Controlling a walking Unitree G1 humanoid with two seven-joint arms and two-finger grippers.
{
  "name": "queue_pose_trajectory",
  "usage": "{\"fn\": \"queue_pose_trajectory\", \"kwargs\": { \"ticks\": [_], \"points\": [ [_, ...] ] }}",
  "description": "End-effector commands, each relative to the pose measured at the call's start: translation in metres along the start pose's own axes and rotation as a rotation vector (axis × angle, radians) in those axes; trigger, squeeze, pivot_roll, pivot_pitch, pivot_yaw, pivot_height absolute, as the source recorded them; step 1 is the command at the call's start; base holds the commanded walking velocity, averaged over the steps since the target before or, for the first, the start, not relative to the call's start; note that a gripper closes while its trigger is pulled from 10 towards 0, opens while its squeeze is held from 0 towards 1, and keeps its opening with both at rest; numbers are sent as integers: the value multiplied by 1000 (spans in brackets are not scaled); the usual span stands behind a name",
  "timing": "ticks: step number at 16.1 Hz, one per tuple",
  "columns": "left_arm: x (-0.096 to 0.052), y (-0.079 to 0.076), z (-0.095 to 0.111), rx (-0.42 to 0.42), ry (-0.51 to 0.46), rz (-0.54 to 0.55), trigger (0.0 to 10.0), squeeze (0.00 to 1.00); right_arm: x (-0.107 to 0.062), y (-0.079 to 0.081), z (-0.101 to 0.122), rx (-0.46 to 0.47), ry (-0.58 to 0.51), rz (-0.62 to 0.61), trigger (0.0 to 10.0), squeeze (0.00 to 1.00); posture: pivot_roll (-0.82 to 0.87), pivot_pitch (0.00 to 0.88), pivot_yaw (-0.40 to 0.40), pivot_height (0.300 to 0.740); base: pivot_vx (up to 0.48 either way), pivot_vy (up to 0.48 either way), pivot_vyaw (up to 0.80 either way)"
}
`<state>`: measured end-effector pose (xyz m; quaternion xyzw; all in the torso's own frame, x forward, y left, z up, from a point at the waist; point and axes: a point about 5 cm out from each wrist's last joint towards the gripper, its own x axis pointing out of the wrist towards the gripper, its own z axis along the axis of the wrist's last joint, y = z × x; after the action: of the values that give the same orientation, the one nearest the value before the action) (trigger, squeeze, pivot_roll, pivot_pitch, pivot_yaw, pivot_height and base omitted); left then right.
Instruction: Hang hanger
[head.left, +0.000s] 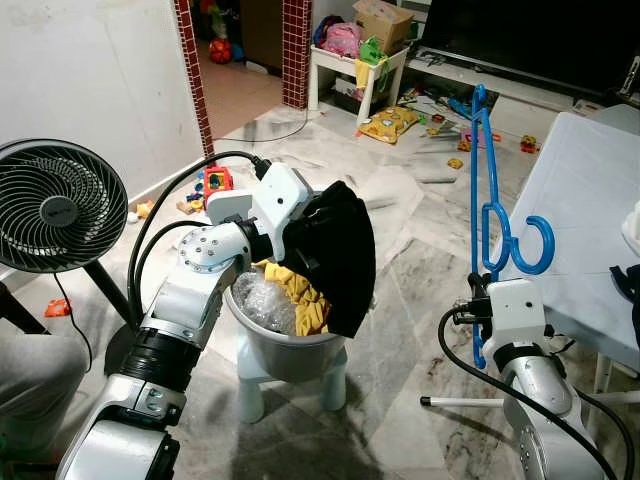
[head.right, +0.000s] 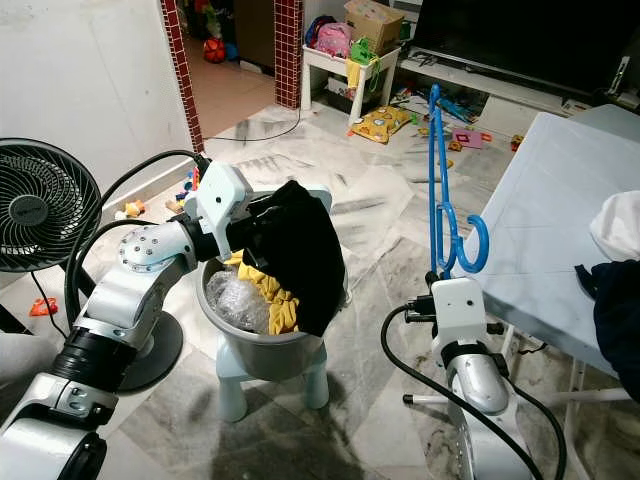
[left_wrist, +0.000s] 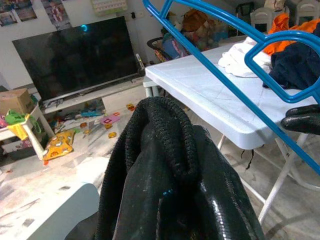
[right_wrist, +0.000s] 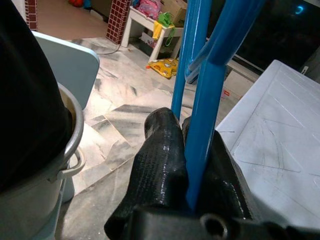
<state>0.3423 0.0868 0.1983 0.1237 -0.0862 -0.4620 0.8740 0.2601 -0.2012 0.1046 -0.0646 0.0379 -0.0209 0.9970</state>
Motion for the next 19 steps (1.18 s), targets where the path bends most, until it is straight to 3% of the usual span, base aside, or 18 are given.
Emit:
{"fn": "queue_pose_trajectory", "kwargs": {
  "ticks": [1,2,4,8,11,19],
  "points": [
    [5,-8,-2,-33,5,-16,6667,0,1,-7,6,19,-21,-57,10000,0,79,0,-63,740,0,0,0],
    [4,-31,-24,-114,80,-18,10000,0,0,-14,5,44,-16,-116,10000,0,77,0,-62,740,0,0,0],
    [7,-39,-29,-143,99,-7,10000,0,0,-16,4,56,-11,-131,10000,0,76,0,-63,740,0,0,0],
    [12,-32,-25,-234,89,57,10000,0,-1,-17,2,61,1,-135,10000,0,72,0,-60,740,0,0,-520],
    [13,-34,-15,-255,25,-10,10000,0,0,-16,3,64,3,-137,10000,0,72,0,-58,740,0,0,-800],
    [13,-44,-12,-299,17,-90,10000,0,2,-16,4,61,2,-131,10000,0,70,0,-59,740,0,-165,-800]
  ]
}}
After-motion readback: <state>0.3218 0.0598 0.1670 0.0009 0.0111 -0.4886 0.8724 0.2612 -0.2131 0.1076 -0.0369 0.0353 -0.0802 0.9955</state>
